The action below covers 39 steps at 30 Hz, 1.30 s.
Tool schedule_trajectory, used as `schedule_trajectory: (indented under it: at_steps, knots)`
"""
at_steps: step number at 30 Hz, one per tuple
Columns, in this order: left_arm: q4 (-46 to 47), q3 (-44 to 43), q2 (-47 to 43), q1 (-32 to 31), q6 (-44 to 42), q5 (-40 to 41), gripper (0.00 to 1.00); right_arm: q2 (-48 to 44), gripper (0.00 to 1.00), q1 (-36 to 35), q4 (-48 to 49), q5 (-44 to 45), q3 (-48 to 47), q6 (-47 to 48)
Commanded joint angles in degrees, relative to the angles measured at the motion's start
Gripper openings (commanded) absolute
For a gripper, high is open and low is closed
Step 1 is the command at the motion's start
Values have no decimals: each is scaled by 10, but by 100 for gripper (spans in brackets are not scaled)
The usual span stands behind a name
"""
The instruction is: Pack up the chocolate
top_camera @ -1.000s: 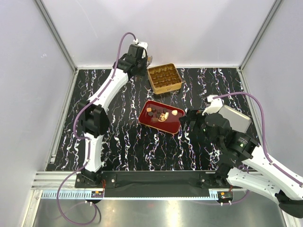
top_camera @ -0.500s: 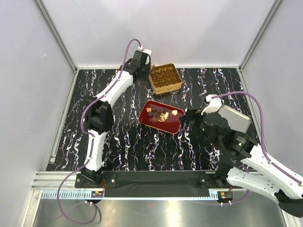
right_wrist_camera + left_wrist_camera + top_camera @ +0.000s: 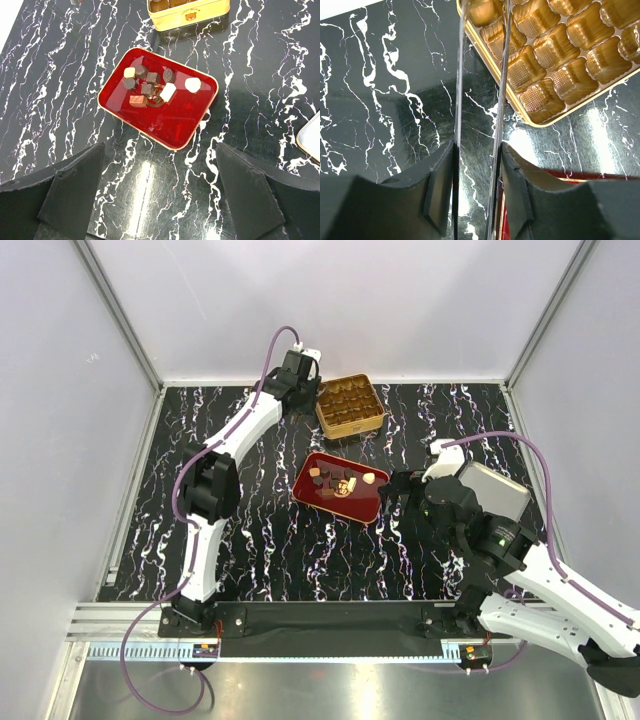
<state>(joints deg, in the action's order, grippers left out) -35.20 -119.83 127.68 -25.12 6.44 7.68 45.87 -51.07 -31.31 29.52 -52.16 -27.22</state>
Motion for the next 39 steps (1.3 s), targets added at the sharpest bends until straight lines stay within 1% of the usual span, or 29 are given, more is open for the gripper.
schedule_trajectory:
  at_steps: [1,8,11,14,17,18,19,20,21,23,24,26,27,29,30,33,36,39]
  knots:
    - [29,-15,-23,1,-13,3,44,0,100,-4,20,21,-14,6]
    - [6,-15,-76,-3,-18,1,44,-4,100,-4,13,19,-23,4]
    - [-15,-12,-112,-10,-17,0,44,-4,100,-4,8,14,-24,4]
    - [-40,9,-158,-24,-14,7,43,0,100,-5,-6,3,-32,-5]
    - [-56,62,-222,-38,-1,17,42,-12,100,-4,-18,-4,-36,-19]
    - [-58,98,-239,-41,3,15,42,-17,100,-3,-23,-5,-34,-26]
    - [-61,119,-278,-45,10,14,42,-24,100,-5,-24,-6,-33,-28]
    - [-60,143,-297,-55,12,11,42,-29,100,-4,-27,-7,-32,-31]
    - [-60,188,-317,-62,13,12,42,-38,100,-4,-32,-8,-31,-36]
    - [-63,231,-374,-81,20,13,42,-49,100,-4,-40,-3,-29,-41]
    - [-66,268,-393,-89,24,10,41,-57,100,-4,-50,-2,-29,-44]
    - [-77,304,-440,-112,40,3,41,-67,100,-4,-60,4,-28,-47]
    - [-79,341,-454,-119,48,3,41,-69,100,-4,-68,5,-26,-52]
    - [-85,376,-480,-138,74,-9,41,-79,100,-4,-74,9,-24,-55]
    - [-85,410,-501,-145,81,-14,41,-82,100,-4,-78,10,-21,-57]
    - [-87,462,-527,-171,100,-14,41,-93,100,-5,-81,12,-14,-62]
    - [-91,489,-532,-184,111,0,41,-95,100,-4,-81,13,-8,-61]
    - [-94,498,-531,-189,116,13,41,-90,100,-4,-76,13,-10,-56]
